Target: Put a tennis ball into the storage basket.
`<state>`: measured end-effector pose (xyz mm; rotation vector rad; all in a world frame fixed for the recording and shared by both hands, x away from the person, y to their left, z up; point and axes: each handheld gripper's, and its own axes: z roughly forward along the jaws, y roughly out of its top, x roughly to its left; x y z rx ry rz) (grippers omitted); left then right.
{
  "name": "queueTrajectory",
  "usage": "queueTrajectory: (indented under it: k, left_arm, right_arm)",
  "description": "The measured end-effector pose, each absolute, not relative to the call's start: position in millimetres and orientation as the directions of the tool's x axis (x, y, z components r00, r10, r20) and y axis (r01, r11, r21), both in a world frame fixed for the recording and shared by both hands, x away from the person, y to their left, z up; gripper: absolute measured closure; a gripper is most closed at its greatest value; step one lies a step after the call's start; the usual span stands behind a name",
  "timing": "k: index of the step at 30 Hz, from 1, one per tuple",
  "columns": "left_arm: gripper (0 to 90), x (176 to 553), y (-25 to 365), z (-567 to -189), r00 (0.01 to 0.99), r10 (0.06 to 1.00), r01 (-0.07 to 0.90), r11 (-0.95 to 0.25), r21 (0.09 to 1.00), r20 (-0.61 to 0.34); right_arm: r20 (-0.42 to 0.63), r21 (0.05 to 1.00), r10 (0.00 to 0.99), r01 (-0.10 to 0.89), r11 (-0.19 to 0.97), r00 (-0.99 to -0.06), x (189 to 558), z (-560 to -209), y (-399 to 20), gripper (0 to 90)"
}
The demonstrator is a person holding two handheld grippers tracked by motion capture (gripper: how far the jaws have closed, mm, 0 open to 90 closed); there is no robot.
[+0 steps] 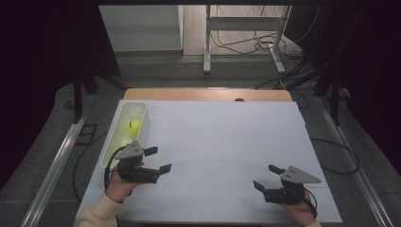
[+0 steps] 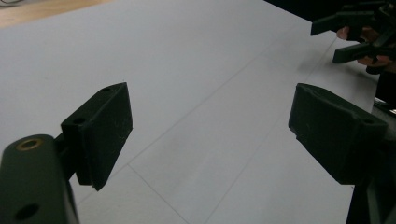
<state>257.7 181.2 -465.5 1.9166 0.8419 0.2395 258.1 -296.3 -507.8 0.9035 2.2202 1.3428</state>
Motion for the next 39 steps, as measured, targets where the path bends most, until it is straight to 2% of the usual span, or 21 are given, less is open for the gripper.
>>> queueTrajectory:
  k: [12, 27, 39]
  left_arm:
    - [14.3, 239, 169, -485, 0.774, 0.610, 0.435, -0.318, 0.842, -0.169]
    - [14.4, 236, 181, -517, 0.723, 0.671, 0.480, -0.317, 0.818, -0.164]
    - [14.5, 240, 184, -519, 0.712, 0.679, 0.490, -0.301, 0.818, -0.176]
  right_arm:
    - [-0.006, 0.881, 0.696, 0.325, 0.343, -0.718, 257, -509, -295, 15.3]
    - [-0.003, 0.869, 0.685, 0.337, 0.363, -0.729, 257, -513, -293, 15.3]
    - [-0.005, 0.864, 0.680, 0.339, 0.371, -0.733, 258, -515, -295, 15.2]
